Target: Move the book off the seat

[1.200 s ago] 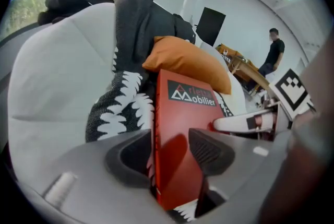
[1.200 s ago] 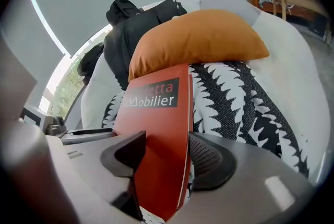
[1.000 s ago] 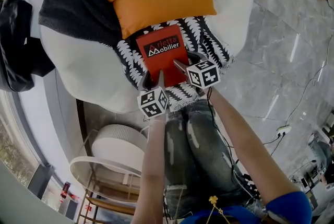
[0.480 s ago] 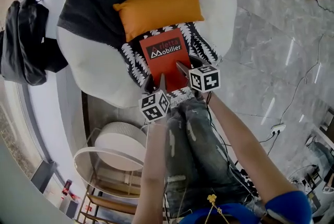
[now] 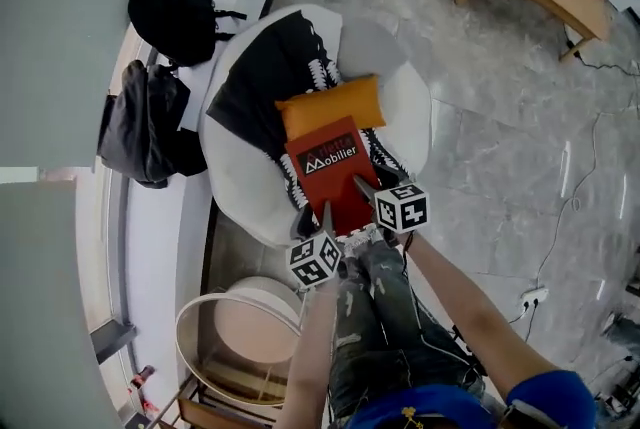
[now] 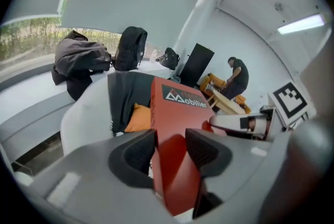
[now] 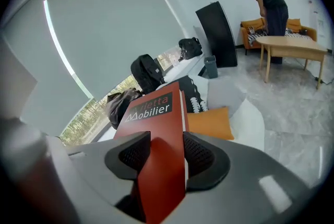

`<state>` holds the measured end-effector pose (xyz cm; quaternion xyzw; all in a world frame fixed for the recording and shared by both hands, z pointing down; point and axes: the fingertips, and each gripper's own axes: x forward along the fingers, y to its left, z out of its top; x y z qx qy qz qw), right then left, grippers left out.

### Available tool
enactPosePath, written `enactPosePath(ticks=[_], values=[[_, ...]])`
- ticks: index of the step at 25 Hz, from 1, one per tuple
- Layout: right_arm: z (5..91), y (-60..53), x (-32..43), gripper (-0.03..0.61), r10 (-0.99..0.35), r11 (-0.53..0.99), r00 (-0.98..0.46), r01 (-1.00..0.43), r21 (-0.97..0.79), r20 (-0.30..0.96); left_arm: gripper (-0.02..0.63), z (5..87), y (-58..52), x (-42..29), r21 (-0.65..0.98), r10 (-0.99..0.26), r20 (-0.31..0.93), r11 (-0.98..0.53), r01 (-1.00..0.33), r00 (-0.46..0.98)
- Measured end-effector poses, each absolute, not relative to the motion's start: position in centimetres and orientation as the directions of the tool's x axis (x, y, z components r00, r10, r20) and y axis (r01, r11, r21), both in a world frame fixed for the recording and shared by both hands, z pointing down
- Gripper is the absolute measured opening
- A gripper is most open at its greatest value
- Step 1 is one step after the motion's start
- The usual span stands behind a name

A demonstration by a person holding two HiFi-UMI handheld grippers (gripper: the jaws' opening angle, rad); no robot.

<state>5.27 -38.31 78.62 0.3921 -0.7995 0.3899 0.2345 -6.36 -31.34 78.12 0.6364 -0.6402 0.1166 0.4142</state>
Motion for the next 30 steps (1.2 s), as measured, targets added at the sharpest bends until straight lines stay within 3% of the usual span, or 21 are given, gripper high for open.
enactPosePath(ticks=[12, 30], values=[[55.2, -34.3, 8.2, 0.202, -0.603, 0.449, -0.580, -0.814, -0.368, 0.548, 0.179, 55.6, -27.7, -3.7, 0.358, -0.839, 0.528, 0.079, -0.931, 0.132], [38.9, -26.6, 11.8, 0.204, -0.733, 0.483, -0.582, -0.809, -0.335, 0.352, 0.176, 39.7, -20.5, -0.3, 0.331, -0.930, 0.343, -0.012, -0.943, 0.132]])
